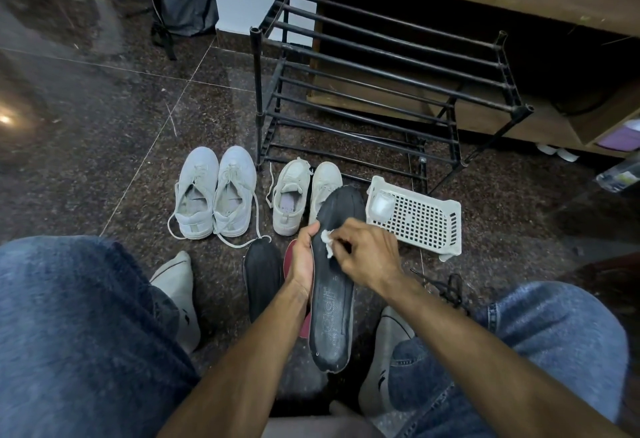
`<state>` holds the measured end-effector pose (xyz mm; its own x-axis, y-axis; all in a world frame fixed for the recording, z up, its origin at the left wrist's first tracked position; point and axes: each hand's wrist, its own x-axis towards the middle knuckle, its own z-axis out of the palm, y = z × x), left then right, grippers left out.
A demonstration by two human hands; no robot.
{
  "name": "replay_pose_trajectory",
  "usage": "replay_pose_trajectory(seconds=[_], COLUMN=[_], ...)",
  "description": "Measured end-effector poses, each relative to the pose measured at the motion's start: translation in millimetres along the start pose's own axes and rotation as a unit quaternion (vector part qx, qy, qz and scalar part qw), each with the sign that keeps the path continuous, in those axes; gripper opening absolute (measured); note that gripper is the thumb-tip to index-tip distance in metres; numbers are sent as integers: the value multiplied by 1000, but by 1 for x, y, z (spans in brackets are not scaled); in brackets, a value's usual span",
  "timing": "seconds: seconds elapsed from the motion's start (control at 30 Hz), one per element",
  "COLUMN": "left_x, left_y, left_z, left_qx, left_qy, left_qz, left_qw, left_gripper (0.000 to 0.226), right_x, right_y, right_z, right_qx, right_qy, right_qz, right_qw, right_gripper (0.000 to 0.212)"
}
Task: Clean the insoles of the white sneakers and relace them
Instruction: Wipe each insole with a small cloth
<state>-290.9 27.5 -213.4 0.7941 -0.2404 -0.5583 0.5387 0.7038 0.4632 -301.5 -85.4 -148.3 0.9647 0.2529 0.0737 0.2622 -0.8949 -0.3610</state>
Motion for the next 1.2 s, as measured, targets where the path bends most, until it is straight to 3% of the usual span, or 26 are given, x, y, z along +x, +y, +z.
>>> replay_pose_trajectory(seconds=[0.13,0.33,0.43,0.53,0.8,0.9,1.0,1.1,1.2], left_x=[-4,-5,-5,-8,-5,-4,-6,-11,-8], left_y=[-1,8,3,2,3,4,1,3,9], left_z=[6,3,6,6,6,7,5,2,0], left_qx=[-2,-14,-17,4,22,16,19,20,-2], left_qy=[-24,-18,-26,-12,-6,7,-6,18,7], left_qz=[-16,17,-1,-3,50,70,25,3,13], left_qw=[1000,1000,1000,1000,998,997,999,1000,1000], left_gripper=[45,36,50,47,72,64,51,39,41], right_x=[24,-2,13,25,-9,1,24,30,10], right_y=[11,-6,-2,0,-14,-10,0,5,-6], right_z=[-7,-4,-6,-12,-3,-7,-14,-19,-18], right_qx=[10,-3,-5,-20,9,-49,-104,-86,-61], right_qy=[43,-14,12,28,-15,-30,-15,-18,-80], right_qz=[100,-36,21,63,-96,-100,-34,-5,-48], right_qw=[994,999,1000,997,995,993,994,996,994], right_gripper=[22,21,21,22,23,27,25,24,25])
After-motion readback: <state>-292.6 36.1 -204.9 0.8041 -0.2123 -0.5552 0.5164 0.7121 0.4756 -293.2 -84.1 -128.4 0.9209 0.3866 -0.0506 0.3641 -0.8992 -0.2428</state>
